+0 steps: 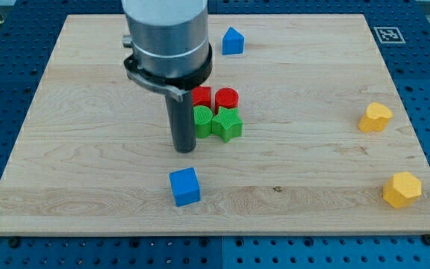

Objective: Push the green blocks upwards

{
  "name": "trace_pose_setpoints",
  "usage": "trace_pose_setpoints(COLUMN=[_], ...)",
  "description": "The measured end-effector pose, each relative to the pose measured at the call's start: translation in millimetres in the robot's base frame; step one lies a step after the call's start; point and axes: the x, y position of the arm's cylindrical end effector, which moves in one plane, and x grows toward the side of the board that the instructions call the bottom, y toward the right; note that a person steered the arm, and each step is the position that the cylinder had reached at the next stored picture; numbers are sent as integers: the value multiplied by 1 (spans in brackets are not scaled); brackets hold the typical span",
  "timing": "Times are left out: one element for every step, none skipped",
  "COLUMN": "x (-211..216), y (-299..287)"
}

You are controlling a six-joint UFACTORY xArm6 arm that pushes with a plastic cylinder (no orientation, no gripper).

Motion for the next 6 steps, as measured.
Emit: trace_pose_setpoints(x=[-2, 17, 6, -24, -26, -4], y=[11, 25, 39, 40, 40, 43])
